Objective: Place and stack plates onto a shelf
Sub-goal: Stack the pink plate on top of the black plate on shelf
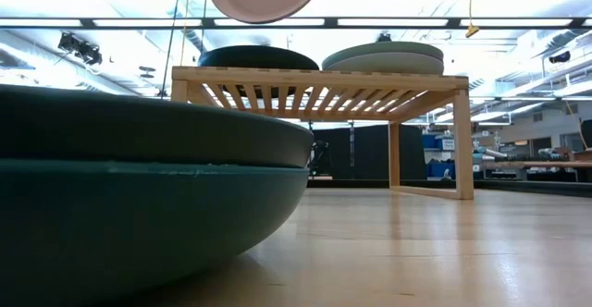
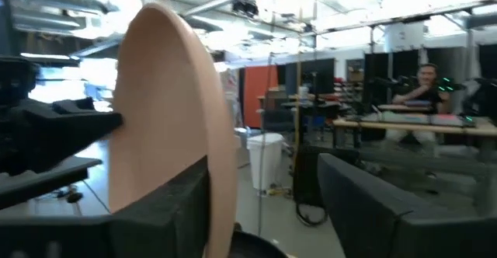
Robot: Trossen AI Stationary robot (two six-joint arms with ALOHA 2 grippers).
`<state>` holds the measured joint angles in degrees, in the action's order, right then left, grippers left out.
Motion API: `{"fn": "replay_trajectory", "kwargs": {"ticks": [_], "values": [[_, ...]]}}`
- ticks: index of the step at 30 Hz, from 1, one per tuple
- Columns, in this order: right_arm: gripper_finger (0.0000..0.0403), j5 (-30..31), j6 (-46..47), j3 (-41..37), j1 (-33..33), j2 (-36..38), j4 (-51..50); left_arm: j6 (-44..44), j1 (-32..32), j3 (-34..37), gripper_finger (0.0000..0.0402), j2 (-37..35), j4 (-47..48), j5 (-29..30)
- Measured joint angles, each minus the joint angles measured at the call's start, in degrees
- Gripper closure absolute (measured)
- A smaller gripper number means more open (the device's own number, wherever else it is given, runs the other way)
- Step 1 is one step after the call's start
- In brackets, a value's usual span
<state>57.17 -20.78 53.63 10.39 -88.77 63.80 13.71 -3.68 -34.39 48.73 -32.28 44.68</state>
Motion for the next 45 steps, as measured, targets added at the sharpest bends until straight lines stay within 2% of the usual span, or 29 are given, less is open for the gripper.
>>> {"fn": "replay_trajectory", "kwargs": {"ticks": [6,14,23,29,32,36,43,45], "values": [[0.0146,7.3,-7.0,0.0,2.4,0.0,-0.1,0.0,0.0,0.1,0.0381,0.1,0.3,0.9],[0.0146,18.1,-11.7,0.0,7.9,2.6,0.0,0.7,0.0,0.1,0.0382,0.0,-0.1,4.4],[0.0146,32.4,-23.7,0.0,15.2,9.2,0.1,-0.2,0.0,0.1,0.0382,0.0,-0.2,4.4],[0.0152,32.9,-27.2,-0.1,19.4,12.5,0.0,-1.1,0.7,-1.8,0.0382,0.0,0.2,4.3],[0.0155,32.9,-27.3,-0.1,21.2,13.4,0.0,-1.4,1.4,-5.3,0.0382,0.0,5.0,4.2],[0.0157,32.9,-27.3,-0.1,22.7,13.6,-0.1,-4.8,2.7,-12.4,0.0382,0.0,18.0,2.9],[0.0159,32.9,-27.1,-0.1,23.3,13.1,0.0,-15.6,8.8,-27.3,0.0382,1.9,46.1,-6.8],[0.0159,32.9,-27.0,-0.1,23.3,13.1,-0.1,-17.5,11.1,-31.2,0.0382,3.5,51.3,-9.5]]}}
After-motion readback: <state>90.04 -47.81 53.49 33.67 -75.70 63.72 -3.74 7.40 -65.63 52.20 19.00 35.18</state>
